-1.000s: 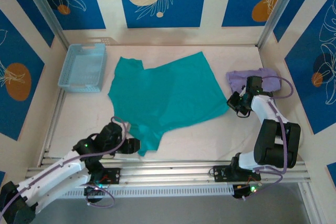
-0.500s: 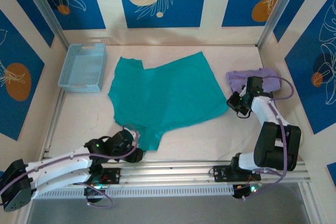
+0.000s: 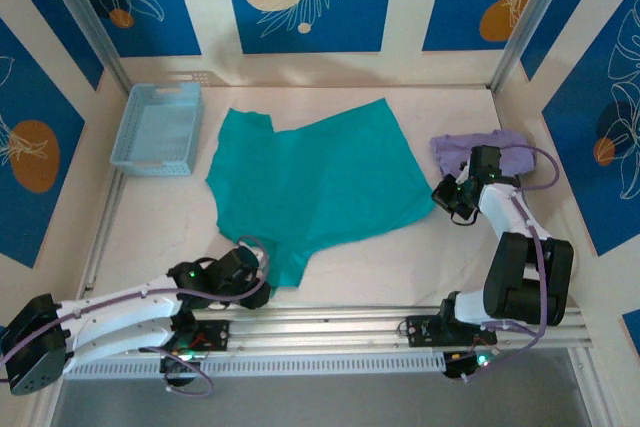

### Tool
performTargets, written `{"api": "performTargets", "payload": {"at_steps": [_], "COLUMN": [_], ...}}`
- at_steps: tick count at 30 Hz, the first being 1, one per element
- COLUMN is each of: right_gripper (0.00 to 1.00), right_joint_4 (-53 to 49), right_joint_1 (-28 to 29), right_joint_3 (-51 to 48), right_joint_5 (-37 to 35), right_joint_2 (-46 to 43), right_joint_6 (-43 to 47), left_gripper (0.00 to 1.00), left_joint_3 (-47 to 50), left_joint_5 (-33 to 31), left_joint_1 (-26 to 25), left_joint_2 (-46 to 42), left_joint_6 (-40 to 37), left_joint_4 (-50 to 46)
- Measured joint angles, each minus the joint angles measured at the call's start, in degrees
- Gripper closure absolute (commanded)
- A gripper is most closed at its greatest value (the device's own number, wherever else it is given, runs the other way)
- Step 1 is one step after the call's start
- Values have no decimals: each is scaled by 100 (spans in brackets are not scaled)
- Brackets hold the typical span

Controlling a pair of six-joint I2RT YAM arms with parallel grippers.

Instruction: Fold the inside-out t-shirt

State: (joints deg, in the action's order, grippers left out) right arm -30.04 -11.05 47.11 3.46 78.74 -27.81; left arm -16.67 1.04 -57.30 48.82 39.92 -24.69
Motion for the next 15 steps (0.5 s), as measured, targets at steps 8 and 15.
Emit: {"api": "performTargets", "payload": {"at_steps": [8, 15], "right_gripper": [100, 100], "right_joint_4": [9, 26], "right_joint_1": [0, 0], "right_joint_3": [0, 0], "right_joint_5": [11, 48], "right_joint_2": [0, 0], "right_joint_6": [2, 4], "left_gripper": [66, 68], "left_joint_3": [0, 0], "left_joint_5": [66, 343], "left_joint_1": [0, -37], "left_joint_2": [-61, -238], "left_joint_6": [-2, -76], "left_joint_4": [26, 750]}}
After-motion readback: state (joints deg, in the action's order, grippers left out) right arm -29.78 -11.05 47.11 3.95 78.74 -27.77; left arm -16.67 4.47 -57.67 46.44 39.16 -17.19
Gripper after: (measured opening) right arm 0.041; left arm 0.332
